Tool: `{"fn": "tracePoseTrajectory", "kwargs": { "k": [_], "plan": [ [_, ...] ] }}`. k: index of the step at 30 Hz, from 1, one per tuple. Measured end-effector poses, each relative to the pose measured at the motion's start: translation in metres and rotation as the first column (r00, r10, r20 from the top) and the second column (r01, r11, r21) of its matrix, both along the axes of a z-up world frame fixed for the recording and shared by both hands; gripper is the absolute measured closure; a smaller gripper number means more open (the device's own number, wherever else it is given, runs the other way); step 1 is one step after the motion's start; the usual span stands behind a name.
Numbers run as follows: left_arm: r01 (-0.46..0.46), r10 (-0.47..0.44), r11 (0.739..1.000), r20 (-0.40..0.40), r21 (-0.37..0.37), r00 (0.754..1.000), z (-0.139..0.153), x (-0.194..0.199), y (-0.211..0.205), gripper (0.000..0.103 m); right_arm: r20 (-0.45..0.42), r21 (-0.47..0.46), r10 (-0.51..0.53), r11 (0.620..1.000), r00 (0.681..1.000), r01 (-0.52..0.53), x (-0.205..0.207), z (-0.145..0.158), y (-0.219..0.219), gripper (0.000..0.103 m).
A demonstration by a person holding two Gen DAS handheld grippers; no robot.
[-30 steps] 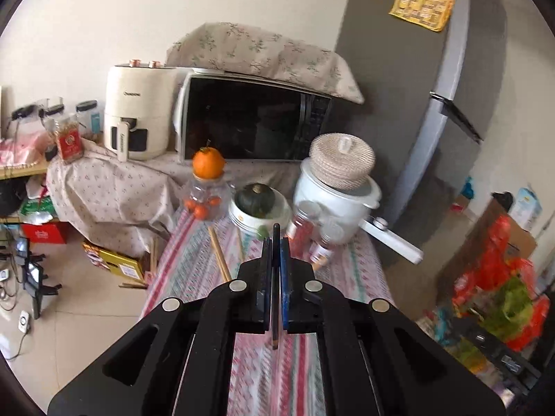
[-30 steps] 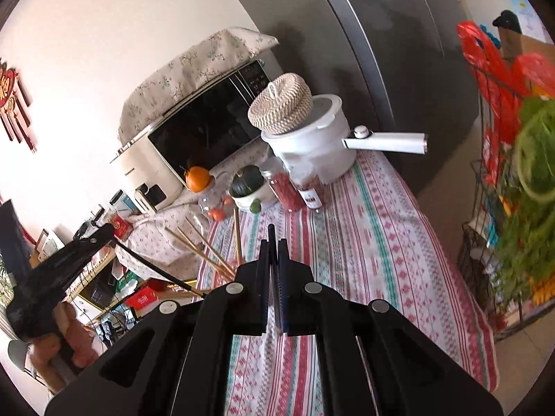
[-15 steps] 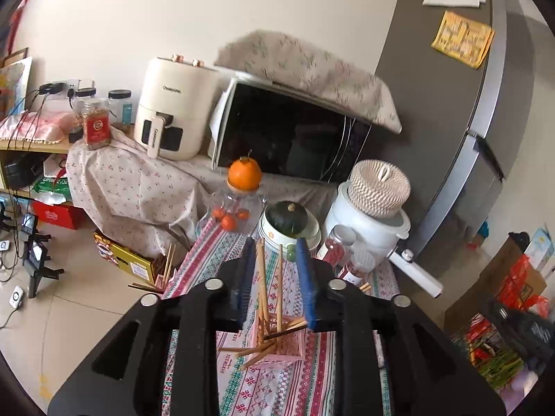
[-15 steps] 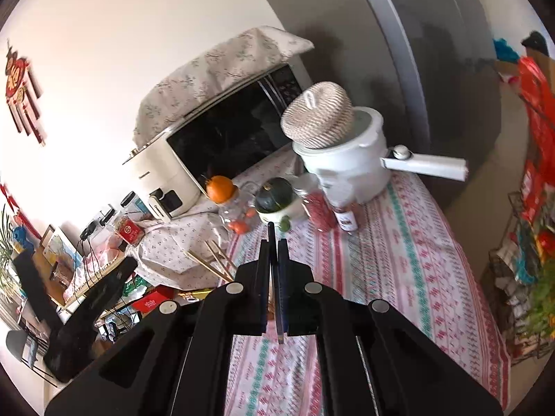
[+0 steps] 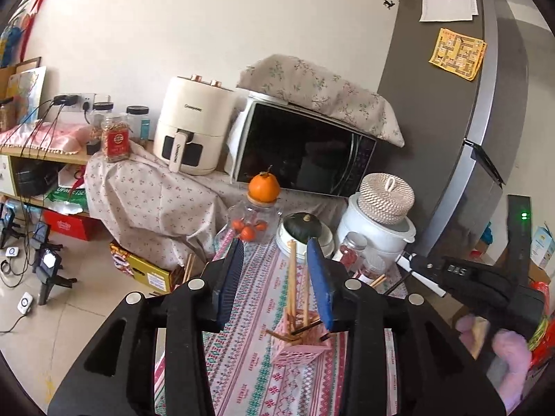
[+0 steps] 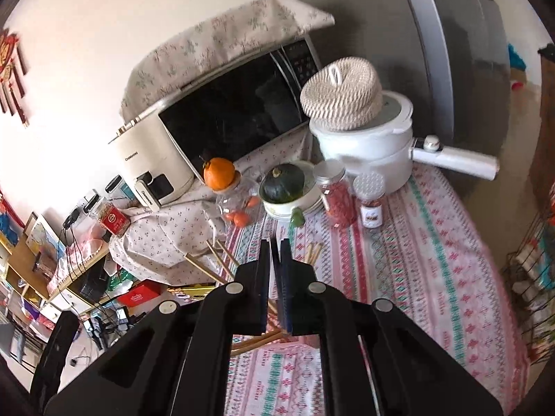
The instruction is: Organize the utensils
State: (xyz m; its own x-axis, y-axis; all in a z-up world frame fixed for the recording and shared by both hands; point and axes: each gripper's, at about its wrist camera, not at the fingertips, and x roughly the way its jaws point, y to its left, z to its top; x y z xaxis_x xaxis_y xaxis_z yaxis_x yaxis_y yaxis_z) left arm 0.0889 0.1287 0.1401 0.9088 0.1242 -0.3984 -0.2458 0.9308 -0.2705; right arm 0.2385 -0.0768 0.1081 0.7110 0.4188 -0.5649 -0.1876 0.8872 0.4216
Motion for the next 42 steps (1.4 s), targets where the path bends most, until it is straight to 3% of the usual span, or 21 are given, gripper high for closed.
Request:
{"fn": "tracePoseTrajectory", "kwargs": {
  "k": [4,9,11,13,17,21,23,25,33,38,40,42],
  "plan": [
    [-0.013,0.013,1.0,-0.001,-0.009,1.0,-0.004,-0.007,0.005,0.065,-0.023,0.012,0.017,1.0,1.0,-0.017,-0.001,-0.006,0.007,0.092],
    [-0.005,0.005,1.0,-0.01,0.024,1.0,-0.008,-0.016,-0.009,0.061,0.018,-0.064,0.016,0.998,1.0,-0.015,-0.028,-0.004,0.006,0.091],
    [0.004,-0.004,0.999,-0.018,0.045,1.0,-0.012,-0.021,-0.021,0.056,0.03,-0.099,0.013,0.995,0.999,-0.01,-0.04,-0.005,0.003,0.086],
    [0.007,-0.006,0.998,-0.023,0.064,1.0,-0.014,-0.025,-0.031,0.052,0.04,-0.134,0.007,0.991,0.999,-0.001,-0.057,-0.009,-0.002,0.074],
    [-0.011,0.014,0.994,-0.033,0.106,0.999,-0.021,-0.041,-0.053,0.037,0.058,-0.182,-0.027,0.983,0.998,0.037,-0.085,-0.014,-0.017,0.065],
    [-0.028,0.034,0.992,-0.05,0.122,0.998,-0.028,-0.059,-0.067,0.027,0.05,-0.207,-0.051,0.977,0.997,0.06,-0.115,-0.023,-0.036,0.046],
    [-0.035,0.043,0.991,-0.068,0.126,0.997,-0.031,-0.067,-0.073,0.014,0.05,-0.224,-0.065,0.972,0.997,0.075,-0.128,-0.028,-0.043,0.038],
    [-0.04,0.05,0.99,-0.073,0.134,0.996,-0.033,-0.077,-0.078,0.008,0.047,-0.23,-0.083,0.969,0.995,0.091,-0.144,-0.033,-0.051,0.028],
    [-0.03,0.054,0.969,-0.089,0.245,0.995,-0.05,-0.121,-0.106,0.007,0.089,-0.298,-0.175,0.935,0.981,0.194,-0.206,-0.05,-0.075,0.015],
    [-0.069,0.074,0.958,-0.008,0.277,0.997,-0.062,-0.158,-0.115,0.007,0.177,-0.342,-0.272,0.884,0.946,0.318,-0.25,-0.061,-0.089,0.007],
    [-0.029,0.042,0.961,-0.044,0.274,0.998,-0.067,-0.164,-0.119,0.007,0.182,-0.374,-0.29,0.863,0.94,0.339,-0.261,-0.067,-0.092,0.007],
    [0.029,-0.008,0.963,-0.076,0.27,0.997,-0.072,-0.17,-0.125,0.007,0.165,-0.375,-0.289,0.866,0.943,0.331,-0.273,-0.075,-0.096,0.007]
  ]
}}
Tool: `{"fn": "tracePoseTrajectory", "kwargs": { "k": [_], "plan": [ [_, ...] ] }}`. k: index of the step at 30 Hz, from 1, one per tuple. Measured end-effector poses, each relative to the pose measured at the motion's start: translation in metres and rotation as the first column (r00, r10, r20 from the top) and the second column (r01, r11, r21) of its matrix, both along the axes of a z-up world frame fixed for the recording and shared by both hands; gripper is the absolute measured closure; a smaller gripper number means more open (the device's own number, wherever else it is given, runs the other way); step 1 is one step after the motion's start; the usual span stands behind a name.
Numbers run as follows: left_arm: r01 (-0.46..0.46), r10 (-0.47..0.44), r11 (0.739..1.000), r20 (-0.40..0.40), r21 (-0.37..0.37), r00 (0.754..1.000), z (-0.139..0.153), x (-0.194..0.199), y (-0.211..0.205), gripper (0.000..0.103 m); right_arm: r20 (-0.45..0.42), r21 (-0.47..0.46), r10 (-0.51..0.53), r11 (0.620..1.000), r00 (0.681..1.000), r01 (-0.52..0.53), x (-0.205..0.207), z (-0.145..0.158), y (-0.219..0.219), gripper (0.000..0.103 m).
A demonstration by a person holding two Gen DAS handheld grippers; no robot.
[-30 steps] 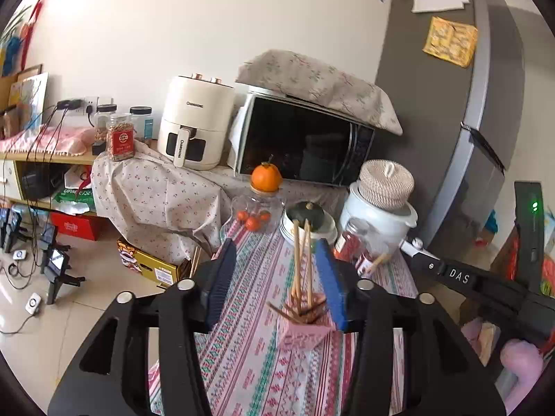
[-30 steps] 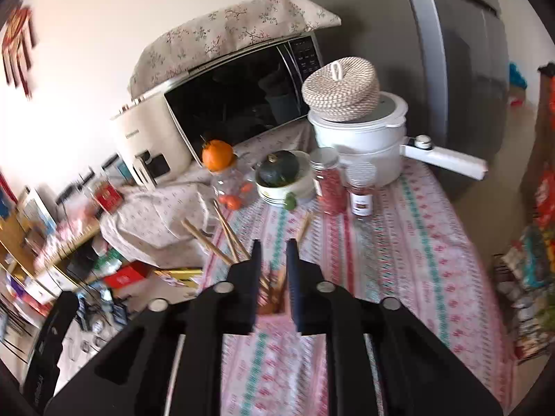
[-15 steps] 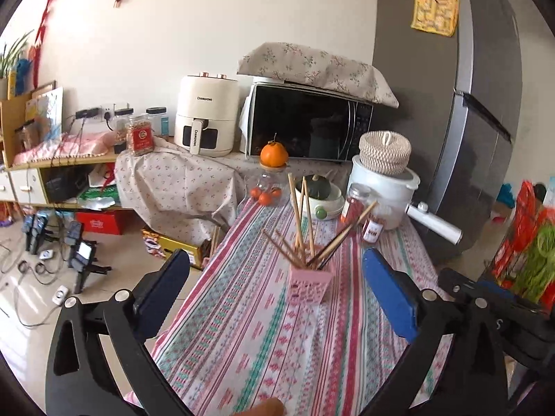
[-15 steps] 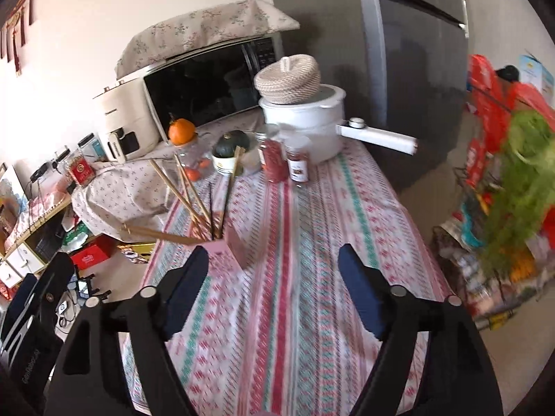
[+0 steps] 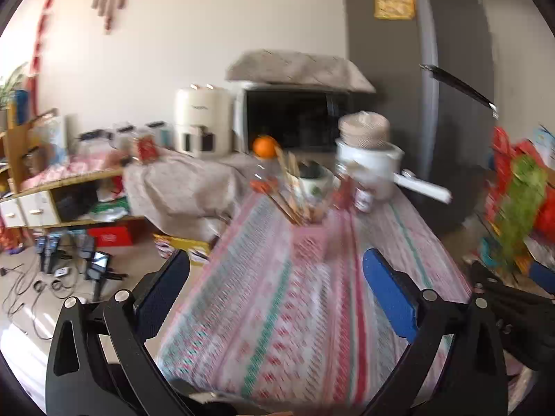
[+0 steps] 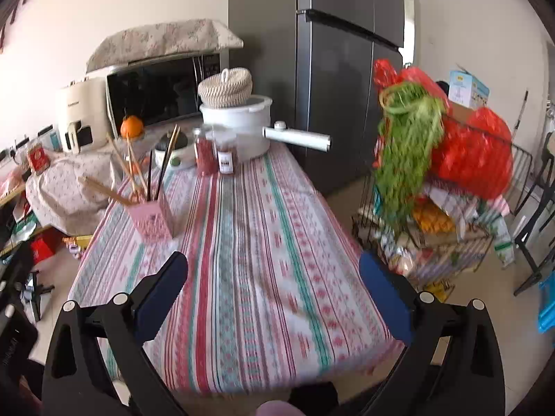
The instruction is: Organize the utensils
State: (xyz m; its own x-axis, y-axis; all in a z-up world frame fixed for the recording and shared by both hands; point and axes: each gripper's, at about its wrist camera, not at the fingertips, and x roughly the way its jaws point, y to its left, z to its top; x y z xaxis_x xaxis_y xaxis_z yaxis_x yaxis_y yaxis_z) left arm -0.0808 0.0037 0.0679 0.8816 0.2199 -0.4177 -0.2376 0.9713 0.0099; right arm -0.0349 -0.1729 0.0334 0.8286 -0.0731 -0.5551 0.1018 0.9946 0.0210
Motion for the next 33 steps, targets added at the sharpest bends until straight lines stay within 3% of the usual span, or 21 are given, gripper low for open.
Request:
{"fn": "tracePoseTrajectory", "kwargs": {
  "k": [9,15,33],
  "plan": [
    [0.015,-0.017,0.999,-0.071,-0.037,0.997,-0.022,-0.038,-0.007,0.007,0.042,-0.052,-0.086,0.995,0.995,0.088,-0.062,-0.015,-0.016,0.007],
    [0.048,-0.052,0.998,-0.088,-0.042,0.995,-0.022,-0.052,-0.015,0.007,0.035,-0.053,-0.067,0.996,0.997,0.069,-0.083,-0.014,-0.019,0.007],
    [0.034,-0.041,0.998,-0.121,-0.055,0.992,-0.026,-0.043,-0.013,0.007,0.0,-0.035,-0.051,0.998,0.999,0.051,-0.078,-0.016,-0.013,0.007]
  ]
}}
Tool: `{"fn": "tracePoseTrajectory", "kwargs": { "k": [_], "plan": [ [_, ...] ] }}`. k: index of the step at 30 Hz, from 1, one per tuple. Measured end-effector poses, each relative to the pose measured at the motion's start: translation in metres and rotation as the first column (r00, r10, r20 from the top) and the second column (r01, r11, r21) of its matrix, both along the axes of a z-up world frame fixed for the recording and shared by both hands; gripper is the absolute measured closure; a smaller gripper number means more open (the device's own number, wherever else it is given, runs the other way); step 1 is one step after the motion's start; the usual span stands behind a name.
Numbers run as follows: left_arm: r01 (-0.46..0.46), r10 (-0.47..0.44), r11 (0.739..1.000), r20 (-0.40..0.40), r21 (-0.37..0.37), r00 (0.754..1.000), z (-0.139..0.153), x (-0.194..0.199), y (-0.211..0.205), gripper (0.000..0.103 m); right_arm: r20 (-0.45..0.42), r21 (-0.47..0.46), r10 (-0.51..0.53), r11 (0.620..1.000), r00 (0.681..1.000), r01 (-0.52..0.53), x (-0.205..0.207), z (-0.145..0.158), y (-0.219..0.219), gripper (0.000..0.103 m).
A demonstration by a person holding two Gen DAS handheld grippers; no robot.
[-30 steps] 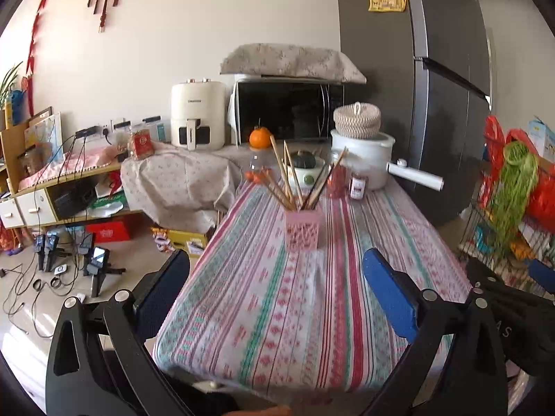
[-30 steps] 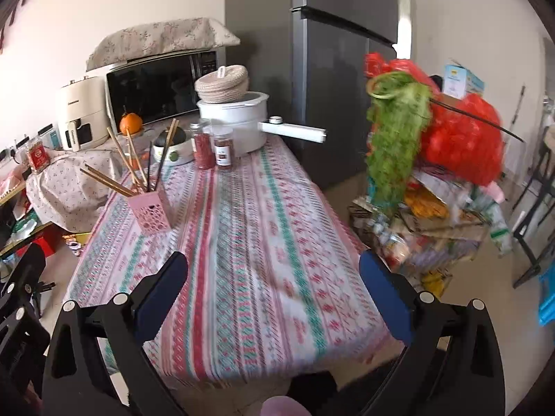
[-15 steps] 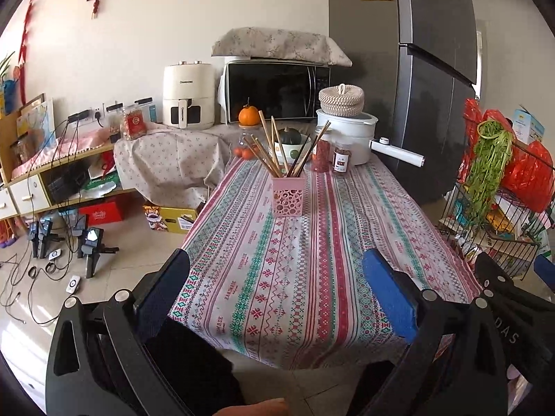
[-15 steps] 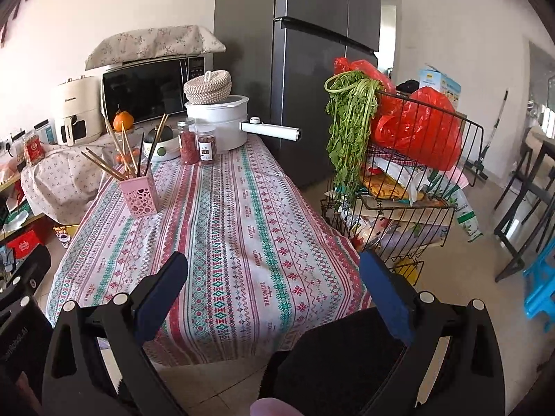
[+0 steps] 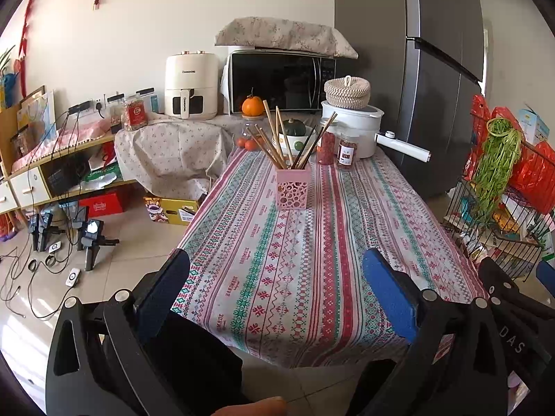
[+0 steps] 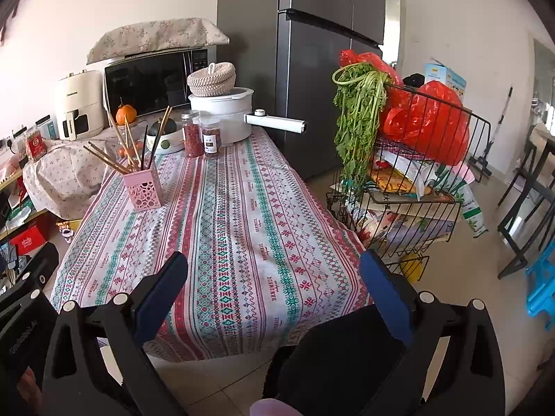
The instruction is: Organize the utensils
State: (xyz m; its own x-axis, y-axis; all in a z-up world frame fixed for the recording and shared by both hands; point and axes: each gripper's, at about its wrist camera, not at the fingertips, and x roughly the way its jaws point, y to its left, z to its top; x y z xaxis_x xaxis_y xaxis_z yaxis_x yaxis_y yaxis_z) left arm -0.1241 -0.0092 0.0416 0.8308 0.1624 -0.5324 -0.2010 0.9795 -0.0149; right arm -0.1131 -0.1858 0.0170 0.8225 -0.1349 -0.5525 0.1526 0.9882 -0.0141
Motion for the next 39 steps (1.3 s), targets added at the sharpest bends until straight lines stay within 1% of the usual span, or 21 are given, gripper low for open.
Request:
{"fn": "tracePoseTrajectory", "kwargs": {
  "k": [17,39],
  "plan": [
    [0.002,-0.002,1.0,-0.008,0.009,1.0,-0.0016,0.0033,-0.0022,0.007,-0.027,0.021,0.008,1.0,1.0,-0.007,0.0078,-0.0059,-0.0045,0.007],
    [-0.011,0.012,1.0,-0.03,0.01,0.999,-0.0088,0.0049,0.0037,0.007,-0.049,0.022,0.013,1.0,0.999,-0.012,0.0103,-0.0095,-0.0028,0.007]
  ]
}}
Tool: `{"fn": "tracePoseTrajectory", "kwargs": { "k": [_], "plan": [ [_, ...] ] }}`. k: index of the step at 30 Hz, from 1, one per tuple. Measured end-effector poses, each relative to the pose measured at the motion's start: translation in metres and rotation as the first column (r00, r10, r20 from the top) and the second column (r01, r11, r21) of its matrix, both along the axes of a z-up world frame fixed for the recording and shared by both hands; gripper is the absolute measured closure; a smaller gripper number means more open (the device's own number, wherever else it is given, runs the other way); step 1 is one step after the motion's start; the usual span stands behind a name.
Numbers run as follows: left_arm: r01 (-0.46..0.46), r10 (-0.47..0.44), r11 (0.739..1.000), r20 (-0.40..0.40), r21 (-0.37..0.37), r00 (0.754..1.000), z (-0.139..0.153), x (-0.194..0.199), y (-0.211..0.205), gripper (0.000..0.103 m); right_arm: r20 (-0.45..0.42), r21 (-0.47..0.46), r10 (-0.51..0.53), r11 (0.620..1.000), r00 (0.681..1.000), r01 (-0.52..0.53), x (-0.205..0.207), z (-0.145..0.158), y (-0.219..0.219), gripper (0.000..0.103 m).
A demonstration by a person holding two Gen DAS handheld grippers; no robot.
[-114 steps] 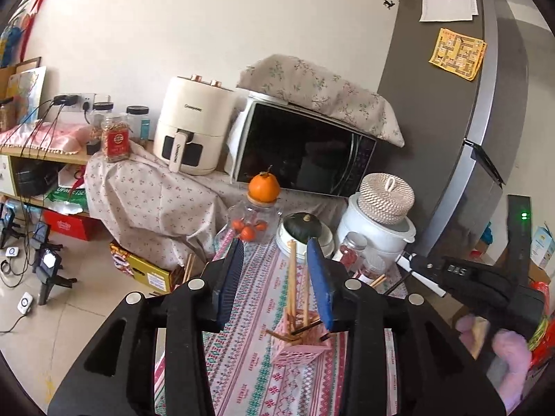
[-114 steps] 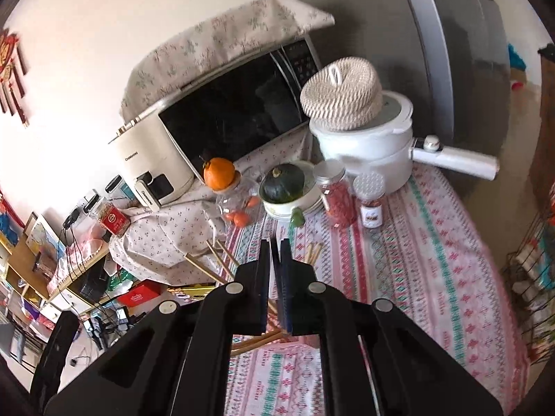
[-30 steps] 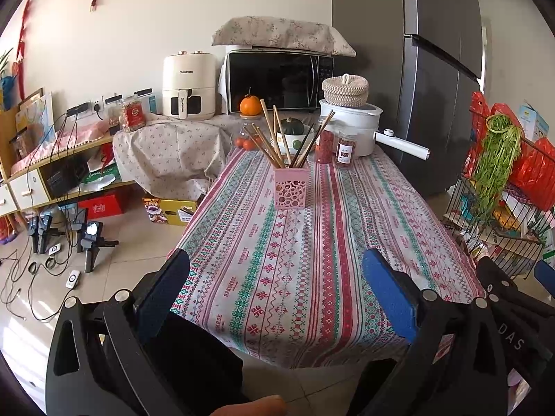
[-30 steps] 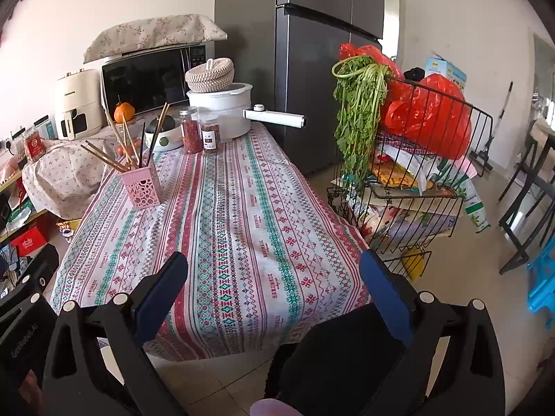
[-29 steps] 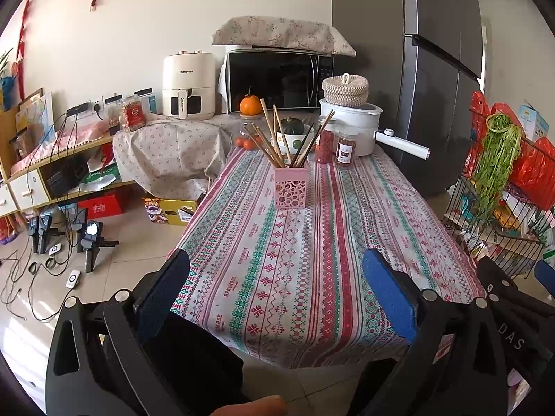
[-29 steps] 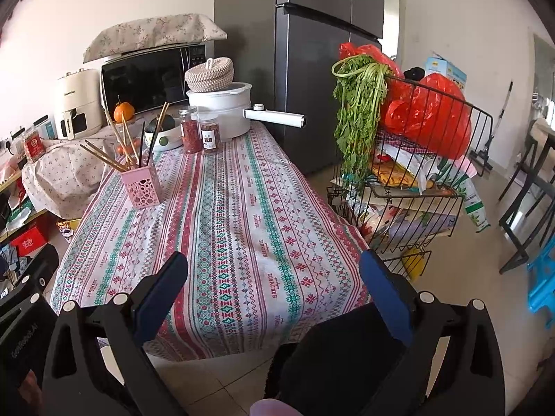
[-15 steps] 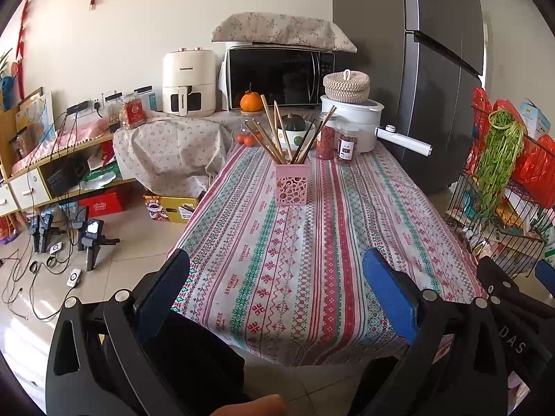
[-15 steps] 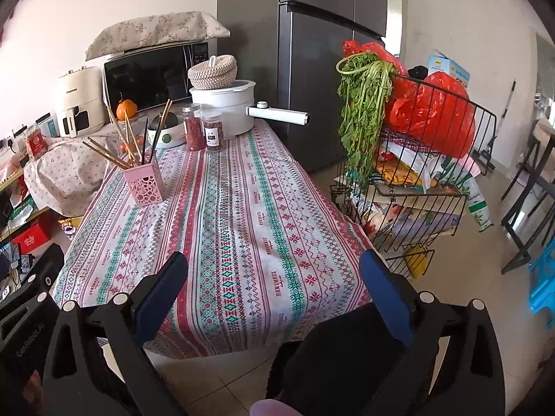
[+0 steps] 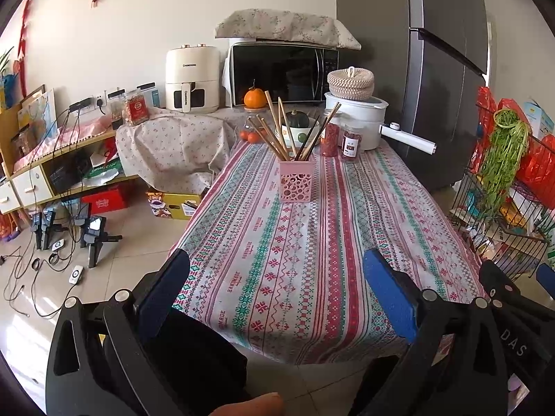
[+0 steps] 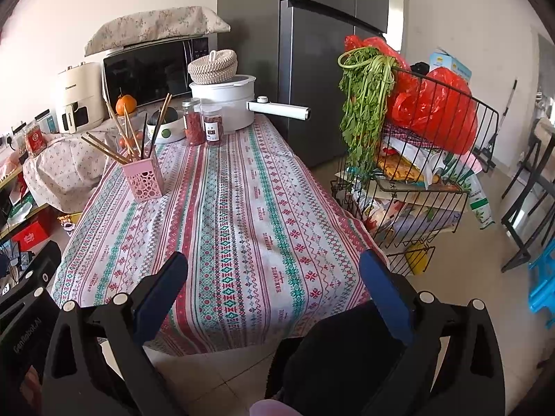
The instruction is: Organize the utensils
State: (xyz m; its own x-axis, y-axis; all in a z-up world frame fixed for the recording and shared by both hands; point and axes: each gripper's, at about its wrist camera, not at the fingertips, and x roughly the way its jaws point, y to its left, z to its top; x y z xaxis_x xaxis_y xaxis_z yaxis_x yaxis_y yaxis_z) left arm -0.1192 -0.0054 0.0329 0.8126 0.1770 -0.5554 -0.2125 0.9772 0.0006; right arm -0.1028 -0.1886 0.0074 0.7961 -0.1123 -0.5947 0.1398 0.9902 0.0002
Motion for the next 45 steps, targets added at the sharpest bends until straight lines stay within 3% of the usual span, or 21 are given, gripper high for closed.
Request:
{"fn": "tracePoseTrajectory", "kwargs": {
  "k": [45],
  "plan": [
    [-0.008,0.009,1.0,-0.033,0.011,0.999,-0.0078,0.0051,0.0028,0.007,-0.044,0.009,0.012,1.0,0.999,-0.012,0.0072,-0.0099,0.0,0.007]
  ]
}}
